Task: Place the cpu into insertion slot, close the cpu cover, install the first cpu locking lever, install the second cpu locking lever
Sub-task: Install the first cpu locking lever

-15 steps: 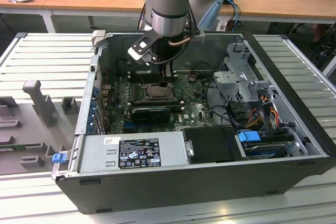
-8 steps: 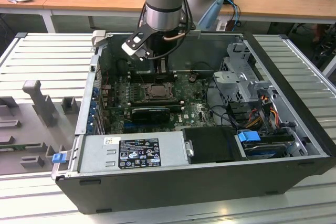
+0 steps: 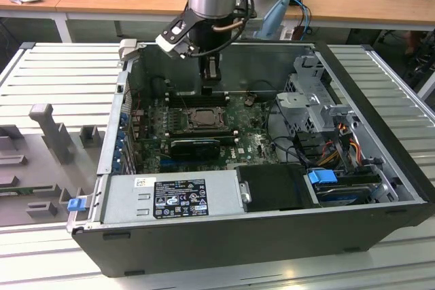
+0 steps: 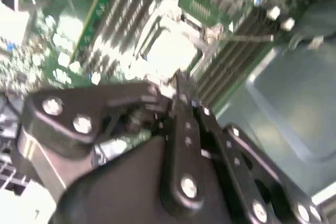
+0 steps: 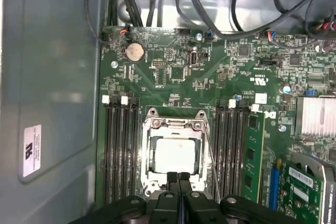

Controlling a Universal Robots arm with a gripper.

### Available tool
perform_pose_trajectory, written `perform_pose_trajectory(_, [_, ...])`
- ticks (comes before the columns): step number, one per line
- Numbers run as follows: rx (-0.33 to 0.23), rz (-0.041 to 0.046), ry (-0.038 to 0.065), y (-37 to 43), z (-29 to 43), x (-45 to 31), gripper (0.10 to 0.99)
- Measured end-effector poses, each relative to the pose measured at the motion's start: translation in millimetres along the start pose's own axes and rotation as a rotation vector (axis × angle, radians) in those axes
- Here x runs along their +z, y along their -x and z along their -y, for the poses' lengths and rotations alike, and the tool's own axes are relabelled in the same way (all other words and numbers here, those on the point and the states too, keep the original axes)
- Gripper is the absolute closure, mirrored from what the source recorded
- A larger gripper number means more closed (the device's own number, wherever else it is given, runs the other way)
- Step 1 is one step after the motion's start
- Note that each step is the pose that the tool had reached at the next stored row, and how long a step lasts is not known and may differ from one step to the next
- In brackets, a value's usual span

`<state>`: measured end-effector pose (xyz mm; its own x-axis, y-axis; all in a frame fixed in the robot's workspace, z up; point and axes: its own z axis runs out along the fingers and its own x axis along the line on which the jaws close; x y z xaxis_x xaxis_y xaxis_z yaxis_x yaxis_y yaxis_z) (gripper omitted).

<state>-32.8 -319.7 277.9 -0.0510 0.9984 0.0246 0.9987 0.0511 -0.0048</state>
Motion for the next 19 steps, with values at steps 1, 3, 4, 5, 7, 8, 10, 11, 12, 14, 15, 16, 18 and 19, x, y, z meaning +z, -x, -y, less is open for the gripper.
perform_pose_trajectory(1, [-0.02,0.0002,0.0,0.0,0.0,0.0,0.98])
perform_pose_trajectory(3, [-0.084,0.0007,-0.002,0.0,-0.1,0.6,0.98])
perform_pose_trajectory(4, [-0.144,0.0011,-0.004,0.1,0.0,1.2,0.98])
perform_pose_trajectory(5, [-0.183,0.0012,-0.005,0.1,0.0,1.5,0.98])
perform_pose_trajectory(7, [-0.236,0.0014,-0.006,0.1,0.0,1.9,0.98])
perform_pose_trajectory(8, [-0.254,0.0015,-0.006,0.1,0.0,2.0,0.98])
perform_pose_trajectory(10, [-0.355,0.002,-0.009,0.1,0.0,2.5,0.98])
perform_pose_trajectory(11, [-0.383,0.0021,-0.01,0.1,0.0,2.7,0.98])
perform_pose_trajectory(12, [-0.436,0.0024,-0.011,0.1,0.0,2.9,0.98])
perform_pose_trajectory(14, [-0.502,0.0027,-0.012,0.1,0.0,3.1,0.98])
perform_pose_trajectory(15, [-0.531,0.0028,-0.013,0.1,0.0,3.2,0.98])
perform_pose_trajectory(16, [-0.568,0.003,-0.014,0.1,-0.1,3.3,0.98])
perform_pose_trajectory(18, [-0.596,0.0031,-0.015,0.1,0.0,3.4,0.98])
perform_pose_trajectory(19, [-0.611,0.0033,-0.015,0.1,0.0,3.4,0.98])
